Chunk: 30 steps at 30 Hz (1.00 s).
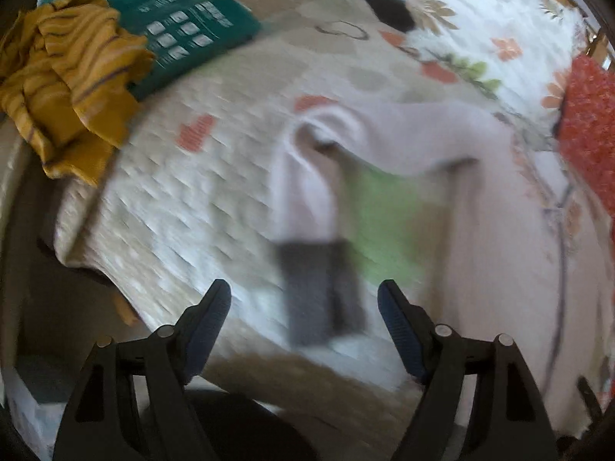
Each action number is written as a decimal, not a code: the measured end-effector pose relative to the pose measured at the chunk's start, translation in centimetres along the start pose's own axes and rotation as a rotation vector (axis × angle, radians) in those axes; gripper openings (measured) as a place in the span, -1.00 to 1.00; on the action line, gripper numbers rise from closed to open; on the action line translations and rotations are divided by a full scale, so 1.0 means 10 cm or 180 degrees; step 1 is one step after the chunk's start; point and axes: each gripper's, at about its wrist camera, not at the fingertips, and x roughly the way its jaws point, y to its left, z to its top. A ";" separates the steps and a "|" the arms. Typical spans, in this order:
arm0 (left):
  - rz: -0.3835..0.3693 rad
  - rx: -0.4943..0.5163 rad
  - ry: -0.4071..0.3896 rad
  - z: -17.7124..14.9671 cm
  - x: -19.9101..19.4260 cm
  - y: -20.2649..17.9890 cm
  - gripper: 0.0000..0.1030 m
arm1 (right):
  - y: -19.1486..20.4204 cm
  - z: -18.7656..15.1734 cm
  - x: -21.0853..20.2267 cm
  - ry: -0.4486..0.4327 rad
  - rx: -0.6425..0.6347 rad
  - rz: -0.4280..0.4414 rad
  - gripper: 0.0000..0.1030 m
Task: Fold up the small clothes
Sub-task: 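Grasp the other grey sleeve cuff with the left tool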
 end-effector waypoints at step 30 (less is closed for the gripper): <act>0.0217 -0.1228 -0.0490 1.20 -0.10 1.38 0.04 | 0.25 -0.05 0.08 -0.0150 -0.0313 -0.0365 0.55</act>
